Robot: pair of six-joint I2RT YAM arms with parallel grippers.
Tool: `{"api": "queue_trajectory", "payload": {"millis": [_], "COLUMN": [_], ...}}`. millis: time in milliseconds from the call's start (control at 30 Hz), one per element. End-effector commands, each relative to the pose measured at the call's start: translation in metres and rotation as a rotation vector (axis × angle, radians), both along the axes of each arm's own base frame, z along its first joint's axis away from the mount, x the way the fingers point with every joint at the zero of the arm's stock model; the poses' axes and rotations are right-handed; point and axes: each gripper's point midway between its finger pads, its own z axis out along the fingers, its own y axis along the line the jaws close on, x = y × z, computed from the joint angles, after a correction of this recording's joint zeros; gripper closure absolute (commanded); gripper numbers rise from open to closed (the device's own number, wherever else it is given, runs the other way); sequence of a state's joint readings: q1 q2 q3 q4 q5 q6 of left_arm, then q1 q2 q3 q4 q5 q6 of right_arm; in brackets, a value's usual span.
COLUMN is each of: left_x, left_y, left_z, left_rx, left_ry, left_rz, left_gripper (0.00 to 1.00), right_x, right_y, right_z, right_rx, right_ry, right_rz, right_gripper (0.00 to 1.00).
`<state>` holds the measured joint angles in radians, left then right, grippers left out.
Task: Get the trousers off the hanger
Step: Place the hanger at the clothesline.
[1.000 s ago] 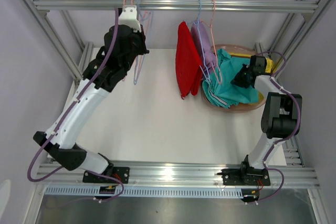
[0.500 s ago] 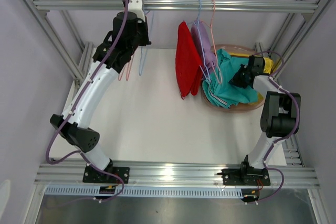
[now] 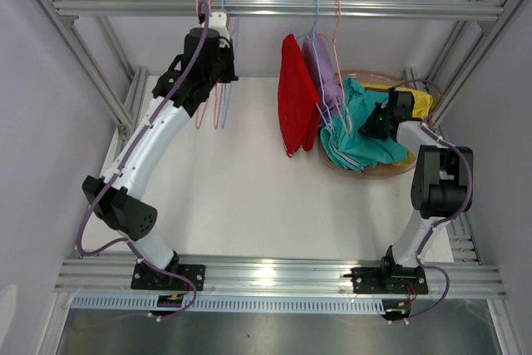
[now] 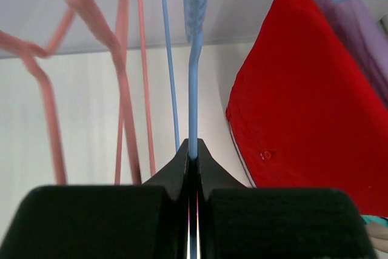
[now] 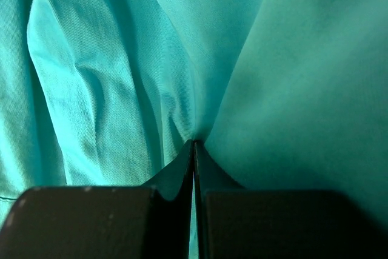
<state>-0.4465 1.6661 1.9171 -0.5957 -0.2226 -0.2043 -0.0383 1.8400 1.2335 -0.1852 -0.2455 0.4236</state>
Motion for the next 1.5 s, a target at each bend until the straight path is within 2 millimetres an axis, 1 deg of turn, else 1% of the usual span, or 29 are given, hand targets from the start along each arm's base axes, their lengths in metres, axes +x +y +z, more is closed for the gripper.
{"api": "queue_trajectory", "payload": {"millis": [0,33,67,167,200,300,333,400,433,467,500,533,567,600,667,700,800,867,900,967,1033,1100,1133,1233,1267,1333,1367,1400,1467], "left_x": [-0.007,-0.009,-0.01,-0.013,-0.015,-0.024,-0.027,-0.038,-0.042,-0.046,-0.054,-0.059,-0.065,-0.074,-0.085,-0.095,-0.113,-0.127,-0.13,-0.137,-0.137,-0.134,-0.134,-0.127,-0.119,-0.115,-0.112,-0.103,-0.098], "left_y": [0.003,0.003,0.003,0.003,0.004,0.005,0.006,0.009,0.01,0.013,0.016,0.018,0.018,0.021,0.022,0.025,0.02,0.007,-0.001,-0.023,-0.037,-0.061,-0.072,-0.105,-0.117,-0.134,-0.141,-0.154,-0.167], "left_z": [0.003,0.004,-0.007,-0.012,-0.014,-0.007,-0.007,0.008,0.011,0.015,0.027,0.032,0.037,0.049,0.06,0.072,0.09,0.099,0.103,0.103,0.103,0.094,0.095,0.084,0.081,0.081,0.087,0.072,0.077], "left_rx": [-0.032,-0.034,-0.027,-0.036,-0.034,-0.049,-0.053,-0.077,-0.083,-0.088,-0.105,-0.111,-0.116,-0.126,-0.128,-0.137,-0.157,-0.22,-0.246,-0.306,-0.351,-0.404,-0.424,-0.448,-0.458,-0.483,-0.51,-0.511,-0.55], "left_ry": [-0.013,-0.016,0.006,0.017,0.024,0.022,0.025,-0.004,-0.011,-0.015,-0.037,-0.047,-0.053,-0.081,-0.104,-0.134,-0.176,-0.18,-0.188,-0.153,-0.135,-0.077,-0.082,-0.056,-0.063,-0.059,-0.065,-0.022,-0.012], "left_rz": [-0.012,-0.015,-0.014,-0.012,-0.012,-0.025,-0.025,-0.031,-0.032,-0.026,-0.023,-0.022,-0.026,-0.031,-0.039,-0.043,-0.075,-0.155,-0.194,-0.301,-0.353,-0.428,-0.46,-0.531,-0.545,-0.578,-0.59,-0.606,-0.635], "left_gripper": [0.99,0.99,0.99,0.99,0.96,0.92,0.87,0.81,0.76,0.75,0.71,0.69,0.66,0.61,0.57,0.55,0.54,0.56,0.61,0.62,0.59,0.56,0.56,0.53,0.52,0.48,0.47,0.46,0.45], "right_x": [-0.022,-0.023,-0.023,-0.026,-0.026,-0.027,-0.029,-0.029,-0.028,-0.027,-0.026,-0.028,-0.025,-0.026,-0.027,-0.028,-0.033,-0.036,-0.039,-0.043,-0.049,-0.054,-0.06,-0.071,-0.073,-0.082,-0.085,-0.089,-0.096], "right_y": [0.027,0.027,0.027,0.027,0.027,0.026,0.037,0.036,0.033,0.031,0.029,0.029,0.027,0.027,0.026,0.027,0.028,0.028,0.027,0.027,0.025,0.024,0.024,0.021,0.02,0.017,0.019,0.019,0.019], "right_z": [-0.011,-0.01,-0.01,-0.008,-0.005,0.003,0.01,0.019,0.028,0.031,0.038,0.041,0.051,0.052,0.06,0.062,0.067,0.071,0.076,0.084,0.095,0.102,0.11,0.118,0.119,0.117,0.116,0.115,0.114], "right_rx": [0.045,0.042,0.042,0.043,0.04,0.032,0.021,0.007,-0.011,-0.018,-0.024,-0.027,-0.031,-0.032,-0.033,-0.033,-0.028,-0.028,-0.031,-0.033,-0.04,-0.046,-0.044,-0.056,-0.068,-0.105,-0.108,-0.11,-0.117], "right_ry": [0.057,0.054,0.054,0.054,0.047,0.031,0.016,-0.001,-0.017,-0.023,-0.034,-0.029,-0.051,-0.05,-0.065,-0.065,-0.071,-0.077,-0.084,-0.096,-0.117,-0.129,-0.149,-0.166,-0.163,-0.138,-0.129,-0.119,-0.121], "right_rz": [0.09,0.09,0.09,0.091,0.092,0.096,0.118,0.112,0.095,0.086,0.079,0.076,0.069,0.07,0.066,0.068,0.07,0.067,0.063,0.063,0.058,0.051,0.053,0.041,0.036,0.033,0.036,0.04,0.043], "right_gripper": [0.99,0.97,0.94,0.79,0.68,0.54,0.52,0.48,0.47,0.46,0.44,0.43,0.43,0.41,0.41,0.4,0.4,0.4,0.4,0.39,0.39,0.39,0.39,0.38,0.38,0.38,0.38,0.38,0.38]}}
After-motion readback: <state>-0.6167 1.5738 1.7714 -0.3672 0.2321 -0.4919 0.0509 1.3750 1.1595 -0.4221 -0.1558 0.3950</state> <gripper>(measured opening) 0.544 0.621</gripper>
